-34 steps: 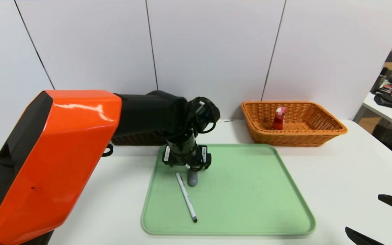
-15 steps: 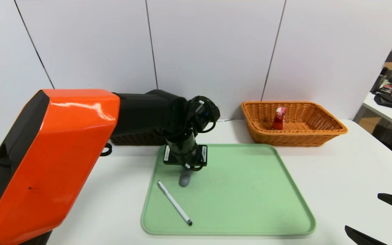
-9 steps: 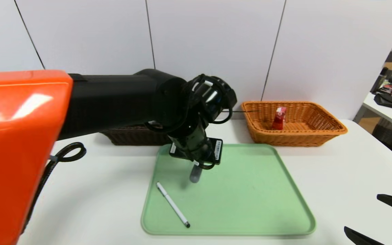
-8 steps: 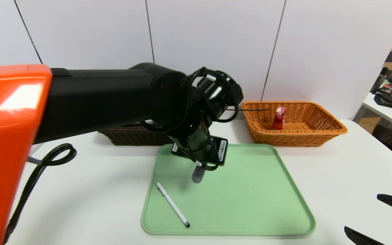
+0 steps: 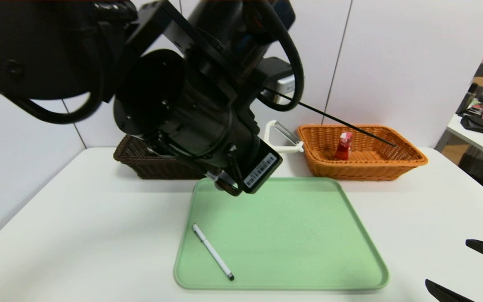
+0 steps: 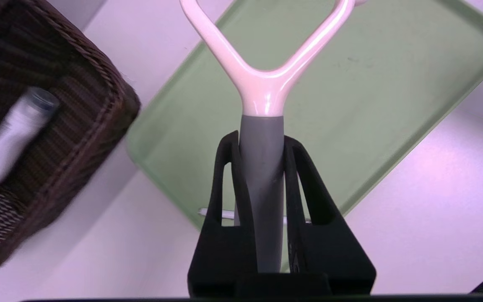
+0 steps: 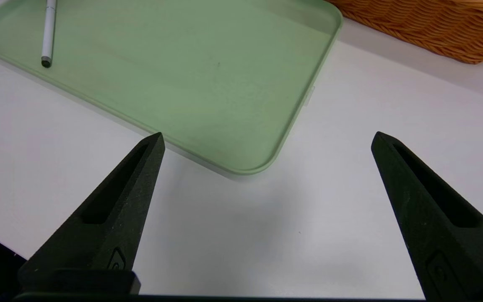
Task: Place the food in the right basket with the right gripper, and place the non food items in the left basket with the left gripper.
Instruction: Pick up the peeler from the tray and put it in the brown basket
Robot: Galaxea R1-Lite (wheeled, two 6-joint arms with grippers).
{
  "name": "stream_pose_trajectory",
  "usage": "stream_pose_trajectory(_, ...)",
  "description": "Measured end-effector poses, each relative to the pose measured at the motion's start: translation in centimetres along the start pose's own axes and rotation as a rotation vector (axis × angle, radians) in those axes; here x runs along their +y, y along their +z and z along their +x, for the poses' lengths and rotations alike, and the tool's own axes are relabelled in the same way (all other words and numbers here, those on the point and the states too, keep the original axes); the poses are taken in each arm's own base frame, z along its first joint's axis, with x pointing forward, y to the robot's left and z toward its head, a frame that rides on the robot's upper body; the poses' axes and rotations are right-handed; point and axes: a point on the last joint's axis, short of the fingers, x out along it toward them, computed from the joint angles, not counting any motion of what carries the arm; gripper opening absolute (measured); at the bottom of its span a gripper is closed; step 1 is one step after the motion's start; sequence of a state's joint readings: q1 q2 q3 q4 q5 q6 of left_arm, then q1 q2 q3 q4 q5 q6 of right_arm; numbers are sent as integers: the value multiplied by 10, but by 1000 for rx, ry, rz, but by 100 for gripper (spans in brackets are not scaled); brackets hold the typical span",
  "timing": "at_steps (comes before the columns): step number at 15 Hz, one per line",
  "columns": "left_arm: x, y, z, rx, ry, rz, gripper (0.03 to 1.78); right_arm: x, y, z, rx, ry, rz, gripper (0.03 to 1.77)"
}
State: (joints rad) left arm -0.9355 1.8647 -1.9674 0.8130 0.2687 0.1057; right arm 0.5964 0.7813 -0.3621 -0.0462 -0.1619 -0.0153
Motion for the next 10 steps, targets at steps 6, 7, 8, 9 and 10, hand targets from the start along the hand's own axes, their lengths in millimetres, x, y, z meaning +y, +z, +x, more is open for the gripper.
stream_pose_trajectory(6,61,-9,-18,-9,89,180,24,0,1,0,-5,0,-1,170)
stream_pose_trajectory(7,74,-13,-18,-1,93,211,24,0,1,0,-5,0,-1,170)
stream_pose_trajectory(8,85,-16,-17,6,94,244,24,0,1,0,-5,0,-1,170)
stream_pose_trajectory(9,96,-20,-16,12,91,280,24,0,1,0,-5,0,-1,170)
stream_pose_trajectory(10,106,-23,-16,13,81,323,24,0,1,0,-5,0,-1,170)
